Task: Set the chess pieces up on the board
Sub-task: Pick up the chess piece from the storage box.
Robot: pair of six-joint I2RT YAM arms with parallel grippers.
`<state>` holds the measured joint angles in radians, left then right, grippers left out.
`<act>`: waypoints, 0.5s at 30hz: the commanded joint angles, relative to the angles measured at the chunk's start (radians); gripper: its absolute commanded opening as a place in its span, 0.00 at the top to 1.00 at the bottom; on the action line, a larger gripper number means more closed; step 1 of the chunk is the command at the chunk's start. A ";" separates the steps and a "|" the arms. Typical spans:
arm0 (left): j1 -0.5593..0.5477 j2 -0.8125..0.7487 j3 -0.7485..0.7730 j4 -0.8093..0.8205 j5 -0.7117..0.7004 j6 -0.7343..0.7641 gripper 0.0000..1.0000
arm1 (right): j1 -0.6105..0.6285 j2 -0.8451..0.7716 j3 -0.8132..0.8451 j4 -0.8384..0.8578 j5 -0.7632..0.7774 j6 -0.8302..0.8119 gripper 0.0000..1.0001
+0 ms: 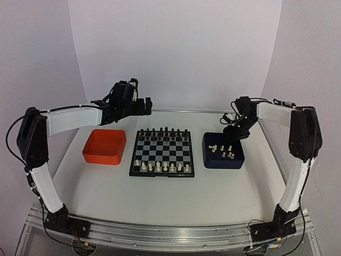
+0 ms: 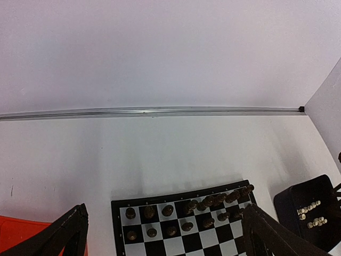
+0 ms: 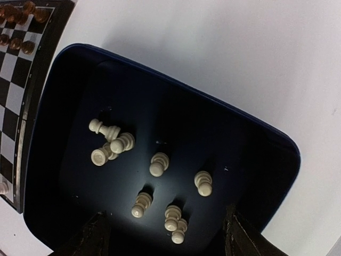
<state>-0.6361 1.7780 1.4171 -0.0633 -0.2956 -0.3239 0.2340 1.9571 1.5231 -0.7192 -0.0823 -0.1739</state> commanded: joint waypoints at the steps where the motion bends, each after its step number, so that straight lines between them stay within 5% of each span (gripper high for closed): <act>1: 0.013 0.046 0.100 0.047 0.025 0.048 0.00 | 0.002 0.055 0.073 -0.027 -0.126 -0.112 0.31; 15: 0.017 0.112 0.157 0.030 0.038 0.047 0.00 | 0.023 0.118 0.151 -0.059 -0.312 -0.213 0.41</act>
<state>-0.6243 1.8859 1.5247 -0.0512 -0.2640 -0.2840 0.2362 2.0899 1.6446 -0.7458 -0.2610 -0.3623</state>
